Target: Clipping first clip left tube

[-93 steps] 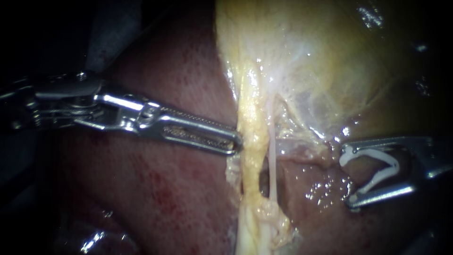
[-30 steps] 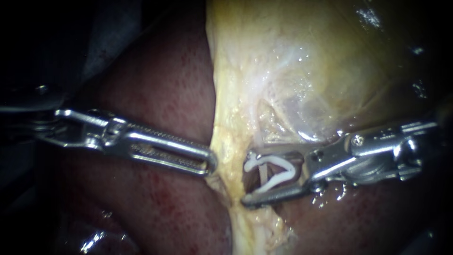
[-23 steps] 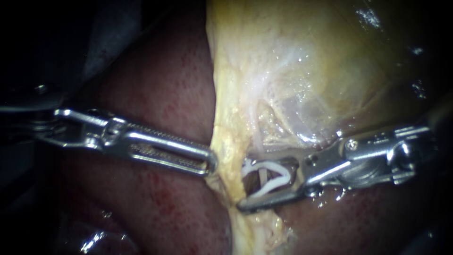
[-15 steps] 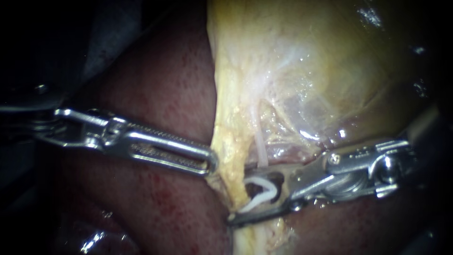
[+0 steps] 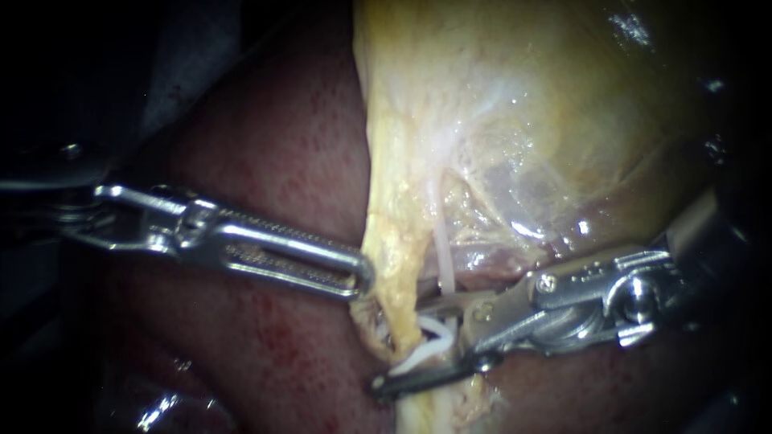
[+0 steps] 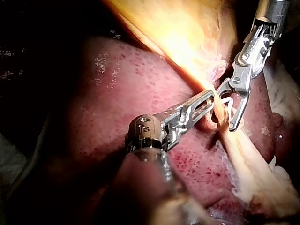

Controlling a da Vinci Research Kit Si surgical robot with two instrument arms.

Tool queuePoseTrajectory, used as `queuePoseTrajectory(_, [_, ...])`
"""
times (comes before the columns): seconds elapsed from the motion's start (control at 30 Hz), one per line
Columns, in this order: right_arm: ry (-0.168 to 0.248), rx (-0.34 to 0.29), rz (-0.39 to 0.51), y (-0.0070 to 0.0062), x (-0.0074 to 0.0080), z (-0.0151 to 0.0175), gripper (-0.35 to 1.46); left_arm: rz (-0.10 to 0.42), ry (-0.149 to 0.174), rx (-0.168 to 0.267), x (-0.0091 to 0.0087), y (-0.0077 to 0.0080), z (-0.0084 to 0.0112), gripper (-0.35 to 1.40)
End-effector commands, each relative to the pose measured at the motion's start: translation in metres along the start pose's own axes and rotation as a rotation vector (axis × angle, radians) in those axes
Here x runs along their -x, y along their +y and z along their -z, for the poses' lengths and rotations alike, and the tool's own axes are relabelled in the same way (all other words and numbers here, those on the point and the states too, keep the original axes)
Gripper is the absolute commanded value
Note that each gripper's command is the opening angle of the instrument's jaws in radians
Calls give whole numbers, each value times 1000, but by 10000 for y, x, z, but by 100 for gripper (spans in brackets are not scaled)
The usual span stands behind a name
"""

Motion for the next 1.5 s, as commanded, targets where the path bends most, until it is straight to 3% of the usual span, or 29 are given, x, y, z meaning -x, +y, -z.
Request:
queuePoseTrajectory(0.03, [0,0,0,0,0,0,45,0,0,-1,0,0,0,-35])
queuePoseTrajectory(0.3, [-5,-11,-38,1,-1,1,31,6,0,-1,0,0,0,-35])
queuePoseTrajectory(0.6, [-25,-52,-68,3,-1,9,-5,6,-1,1,0,2,0,-35])
queuePoseTrajectory(0.77, [-24,-52,-66,5,-3,15,-35,6,-1,1,0,2,0,-35])
queuePoseTrajectory(1.5, [-23,-49,-79,6,3,17,-35,5,-1,2,0,4,-1,-35])
